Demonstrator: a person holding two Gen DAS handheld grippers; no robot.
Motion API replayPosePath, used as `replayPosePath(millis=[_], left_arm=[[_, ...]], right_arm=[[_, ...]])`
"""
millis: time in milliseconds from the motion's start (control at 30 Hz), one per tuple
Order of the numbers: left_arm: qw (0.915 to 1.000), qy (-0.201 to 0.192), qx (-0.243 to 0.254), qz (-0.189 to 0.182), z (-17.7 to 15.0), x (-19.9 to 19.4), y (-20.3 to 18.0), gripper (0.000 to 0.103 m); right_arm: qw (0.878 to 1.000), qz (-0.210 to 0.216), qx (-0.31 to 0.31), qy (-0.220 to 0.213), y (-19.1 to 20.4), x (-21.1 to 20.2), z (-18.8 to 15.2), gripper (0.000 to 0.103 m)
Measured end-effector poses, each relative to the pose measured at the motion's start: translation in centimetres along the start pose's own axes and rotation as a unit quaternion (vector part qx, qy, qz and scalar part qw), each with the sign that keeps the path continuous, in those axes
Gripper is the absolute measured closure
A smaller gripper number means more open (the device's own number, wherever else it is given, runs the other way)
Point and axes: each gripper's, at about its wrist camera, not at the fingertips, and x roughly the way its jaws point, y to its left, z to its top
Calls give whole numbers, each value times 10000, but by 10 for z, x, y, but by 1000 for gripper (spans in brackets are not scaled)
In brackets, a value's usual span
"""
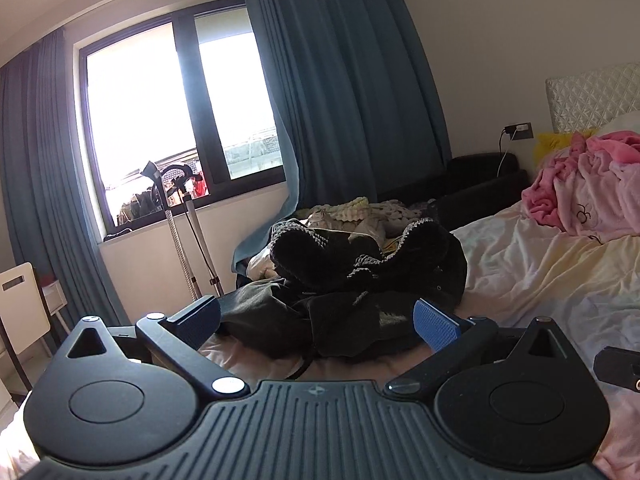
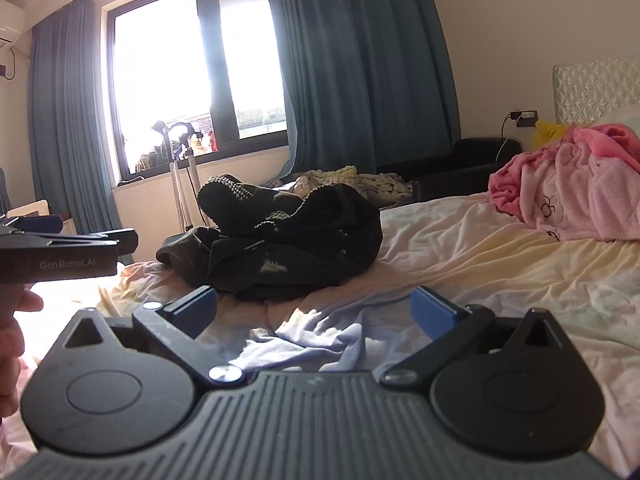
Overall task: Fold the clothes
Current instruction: 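Grasp the black knit cuff of the jacket with the left gripper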
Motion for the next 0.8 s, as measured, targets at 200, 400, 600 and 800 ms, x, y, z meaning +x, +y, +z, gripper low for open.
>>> replayPosePath(millis=[200, 400, 600, 800], left_arm=[[9998, 98, 163, -23, 19, 73, -23, 0], [9989, 211, 405, -100, 25, 131, -42, 0], [9980, 116, 628, -11, 51, 188, -65, 1], [9925, -209, 1068, 560, 52, 229, -71, 4]], right_arm=[[9996, -188, 140, 158, -14, 22, -8, 0], [9981, -349, 384, 344, -25, 35, -13, 0], [9974, -404, 276, 530, -20, 47, -23, 0], [9949, -357, 566, 753, -29, 59, -32, 0]])
